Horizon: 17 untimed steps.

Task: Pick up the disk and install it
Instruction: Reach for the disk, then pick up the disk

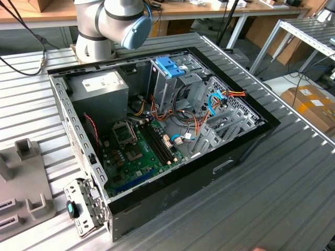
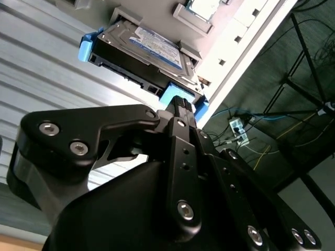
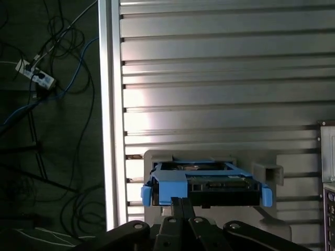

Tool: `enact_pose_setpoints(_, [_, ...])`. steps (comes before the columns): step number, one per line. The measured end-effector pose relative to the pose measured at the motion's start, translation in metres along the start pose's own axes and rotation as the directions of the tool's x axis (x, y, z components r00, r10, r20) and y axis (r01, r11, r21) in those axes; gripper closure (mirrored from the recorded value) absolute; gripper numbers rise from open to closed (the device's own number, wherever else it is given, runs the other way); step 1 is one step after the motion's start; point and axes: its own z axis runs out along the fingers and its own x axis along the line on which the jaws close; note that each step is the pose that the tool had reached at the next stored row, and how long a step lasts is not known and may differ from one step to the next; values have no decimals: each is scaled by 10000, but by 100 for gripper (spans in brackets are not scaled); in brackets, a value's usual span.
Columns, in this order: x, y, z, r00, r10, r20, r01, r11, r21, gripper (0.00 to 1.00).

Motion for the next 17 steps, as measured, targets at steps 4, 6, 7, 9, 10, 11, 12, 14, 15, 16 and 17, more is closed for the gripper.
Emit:
enact_pose_setpoints(4, [-2, 2, 81, 10000, 1, -1, -1, 10000, 31, 89])
enact_pose_setpoints(6, [-2, 2, 87, 10000, 0, -1, 0, 10000, 31, 89])
enact_pose_setpoints(7, [-2, 2, 87, 10000, 1, -1, -1, 10000, 31, 89])
enact_pose_setpoints(9, [-2, 2, 87, 10000, 0, -1, 0, 10000, 31, 89])
enact_pose_setpoints(10, [-2, 1, 87, 10000, 0, -1, 0, 10000, 31, 89])
enact_pose_setpoints(11, [-2, 2, 87, 10000, 1, -1, -1, 10000, 31, 89])
enact_pose_setpoints(12, [-2, 2, 88, 10000, 1, 0, -1, 10000, 31, 89])
enact_pose_setpoints(14, [-2, 2, 88, 10000, 0, -1, 0, 10000, 31, 89])
enact_pose_setpoints(15, [-2, 2, 88, 10000, -1, -1, 1, 10000, 31, 89])
enact_pose_setpoints(16, [-2, 2, 88, 10000, -16, -1, 16, 10000, 31, 89])
enact_pose_setpoints(17, [-2, 2, 88, 10000, -61, 0, 61, 10000, 32, 89])
